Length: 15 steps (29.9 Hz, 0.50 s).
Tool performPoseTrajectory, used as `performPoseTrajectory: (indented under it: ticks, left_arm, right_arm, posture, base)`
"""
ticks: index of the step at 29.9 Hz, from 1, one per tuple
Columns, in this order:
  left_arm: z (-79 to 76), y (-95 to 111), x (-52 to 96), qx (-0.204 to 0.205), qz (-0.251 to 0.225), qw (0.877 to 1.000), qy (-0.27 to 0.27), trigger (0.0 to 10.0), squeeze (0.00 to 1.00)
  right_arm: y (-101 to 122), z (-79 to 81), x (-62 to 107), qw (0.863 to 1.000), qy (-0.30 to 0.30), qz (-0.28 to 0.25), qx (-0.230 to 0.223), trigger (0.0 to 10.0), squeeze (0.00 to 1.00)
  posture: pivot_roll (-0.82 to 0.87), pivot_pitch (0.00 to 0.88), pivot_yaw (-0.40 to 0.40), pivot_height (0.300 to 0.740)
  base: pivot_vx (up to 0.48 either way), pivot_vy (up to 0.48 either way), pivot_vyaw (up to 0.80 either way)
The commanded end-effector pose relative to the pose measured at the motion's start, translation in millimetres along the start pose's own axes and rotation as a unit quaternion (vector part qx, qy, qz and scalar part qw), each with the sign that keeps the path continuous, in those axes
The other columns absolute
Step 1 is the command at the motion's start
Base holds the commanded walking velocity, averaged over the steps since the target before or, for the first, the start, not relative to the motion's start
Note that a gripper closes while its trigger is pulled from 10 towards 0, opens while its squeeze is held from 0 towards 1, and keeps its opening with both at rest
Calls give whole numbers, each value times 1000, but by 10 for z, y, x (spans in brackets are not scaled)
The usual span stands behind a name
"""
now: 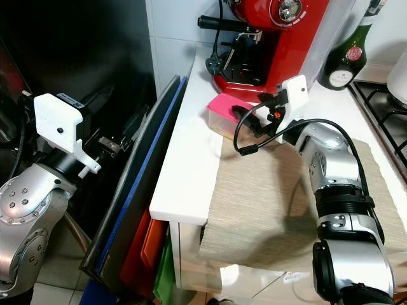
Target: Restocking fridge
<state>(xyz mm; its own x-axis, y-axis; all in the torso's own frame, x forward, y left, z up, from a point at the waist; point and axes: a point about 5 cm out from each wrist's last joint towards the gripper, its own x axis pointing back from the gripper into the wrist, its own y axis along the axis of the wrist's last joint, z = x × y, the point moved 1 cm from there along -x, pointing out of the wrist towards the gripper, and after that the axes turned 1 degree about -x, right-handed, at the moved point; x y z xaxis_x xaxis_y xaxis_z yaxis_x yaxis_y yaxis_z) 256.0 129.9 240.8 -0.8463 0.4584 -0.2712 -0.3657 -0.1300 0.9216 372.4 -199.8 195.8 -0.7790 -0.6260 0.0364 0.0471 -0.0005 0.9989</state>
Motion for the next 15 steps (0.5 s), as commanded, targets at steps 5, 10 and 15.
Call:
performPoseTrajectory:
  ticks: [5,10,15]
  left_arm:
    - [82,30,18,-12,-4,1000,17,10000,0]
    - [80,33,18,-12,-4,1000,16,10000,0]
    - [81,34,18,-14,-4,1000,16,10000,0]
  right_arm:
    - [22,36,-21,1000,26,4,5,10000,0]
    - [8,22,5,999,32,10,3,10000,0]
    - [-14,24,10,999,34,11,-1,10000,0]
  posture:
    - [172,0,-31,740]
    - [171,0,-31,740]
    - [171,0,-30,740]
  base:
    - [0,0,0]
    - [0,0,0]
    - [0,0,0]
